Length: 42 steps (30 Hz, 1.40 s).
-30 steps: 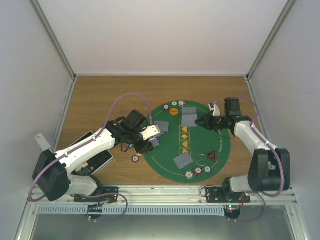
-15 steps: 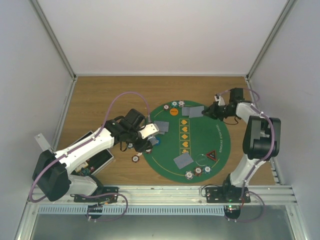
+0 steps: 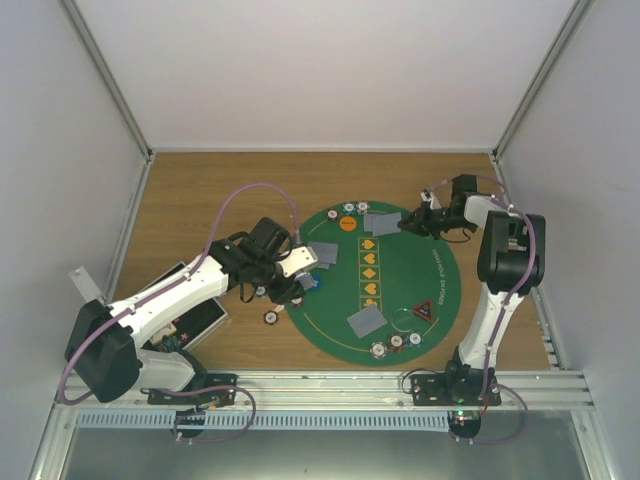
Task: Distribute texas hold em gaming equipment
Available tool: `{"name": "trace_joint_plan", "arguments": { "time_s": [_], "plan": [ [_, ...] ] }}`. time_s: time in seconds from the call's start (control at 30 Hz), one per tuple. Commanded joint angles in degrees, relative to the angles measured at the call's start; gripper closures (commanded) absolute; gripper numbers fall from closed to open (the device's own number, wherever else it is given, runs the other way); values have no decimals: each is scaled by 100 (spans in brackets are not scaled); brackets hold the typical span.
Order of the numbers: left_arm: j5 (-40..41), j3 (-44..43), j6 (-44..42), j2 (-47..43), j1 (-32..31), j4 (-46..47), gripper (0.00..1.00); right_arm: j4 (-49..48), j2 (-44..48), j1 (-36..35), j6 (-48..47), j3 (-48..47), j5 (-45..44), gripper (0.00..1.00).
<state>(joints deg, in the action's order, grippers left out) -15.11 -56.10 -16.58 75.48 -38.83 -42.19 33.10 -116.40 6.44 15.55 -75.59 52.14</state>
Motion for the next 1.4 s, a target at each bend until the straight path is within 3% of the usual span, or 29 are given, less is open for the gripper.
{"name": "trace_joint_plan", "arguments": {
  "time_s": [0.0,0.4,0.53,0.67,0.87,1.03,1.2,1.37],
  "plan": [
    [-17,-140,-84,20,33,245,47,304,-459,37,-298,-467,139,100],
    [4,-121,-92,18,58,179,47,581,-892,50,-454,-885,-658,99],
    [4,-112,-84,5,55,182,48,635,-876,51,-484,-884,-810,92],
    [27,-104,-94,-3,60,181,47,653,-831,49,-484,-878,-892,75],
    [41,-121,-119,-21,68,202,47,755,-495,57,-486,-860,-1252,37],
    [-6,-127,-175,-29,77,217,47,620,167,56,-426,-691,-1344,17],
    [-130,-172,-185,-94,70,262,47,525,1301,-167,-577,-441,-1332,11],
    [-403,-86,-153,-163,-4,407,48,612,2498,-976,-513,73,-1566,6]
  ]
}}
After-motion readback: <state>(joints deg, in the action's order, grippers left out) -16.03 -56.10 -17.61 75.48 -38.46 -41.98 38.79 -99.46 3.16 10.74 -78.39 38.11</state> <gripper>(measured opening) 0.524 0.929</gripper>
